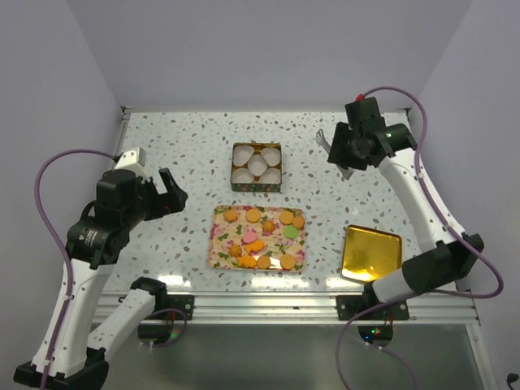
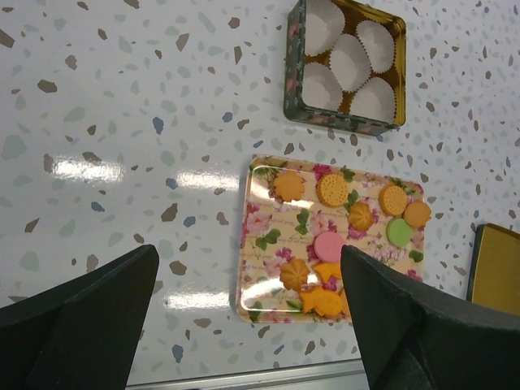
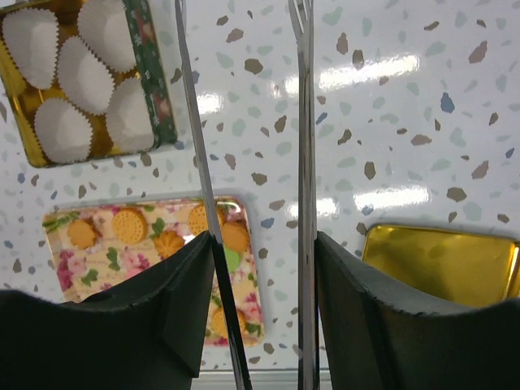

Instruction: Pack the cookies

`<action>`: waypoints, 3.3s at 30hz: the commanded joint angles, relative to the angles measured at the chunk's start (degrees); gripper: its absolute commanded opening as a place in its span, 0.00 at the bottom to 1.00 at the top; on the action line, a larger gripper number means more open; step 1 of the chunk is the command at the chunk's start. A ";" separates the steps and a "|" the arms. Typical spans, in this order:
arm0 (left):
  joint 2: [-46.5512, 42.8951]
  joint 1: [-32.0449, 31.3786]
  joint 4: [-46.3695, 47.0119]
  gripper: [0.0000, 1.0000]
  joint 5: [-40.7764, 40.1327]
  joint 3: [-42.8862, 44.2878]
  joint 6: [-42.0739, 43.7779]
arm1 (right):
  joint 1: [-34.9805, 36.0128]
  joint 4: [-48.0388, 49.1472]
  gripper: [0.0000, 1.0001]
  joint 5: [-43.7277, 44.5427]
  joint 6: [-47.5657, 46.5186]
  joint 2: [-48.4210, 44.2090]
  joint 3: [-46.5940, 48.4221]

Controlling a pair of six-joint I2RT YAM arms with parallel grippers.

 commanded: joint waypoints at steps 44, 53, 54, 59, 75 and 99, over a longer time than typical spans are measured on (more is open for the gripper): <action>-6.90 -0.74 -3.05 1.00 0.67 0.68 -1.33 | 45.94 -19.53 0.49 8.88 21.92 1.42 -2.78; -6.81 -0.74 -2.52 1.00 0.76 -0.38 -1.33 | 45.86 -15.85 0.51 7.56 20.86 2.65 -5.15; -6.64 -0.74 -2.52 1.00 0.76 -0.29 -1.33 | 45.94 -15.41 0.51 7.39 20.86 3.00 -5.85; -7.08 -0.74 -2.70 1.00 0.15 -0.46 -1.33 | 45.94 -13.38 0.51 6.51 19.81 4.93 -6.56; -7.87 -0.74 -4.72 1.00 -1.79 0.42 -0.45 | 45.85 -13.91 0.48 6.07 20.95 8.63 -6.56; -7.52 -0.74 -4.63 1.00 -2.84 2.17 0.78 | 45.50 -25.77 0.40 12.39 21.92 9.68 13.81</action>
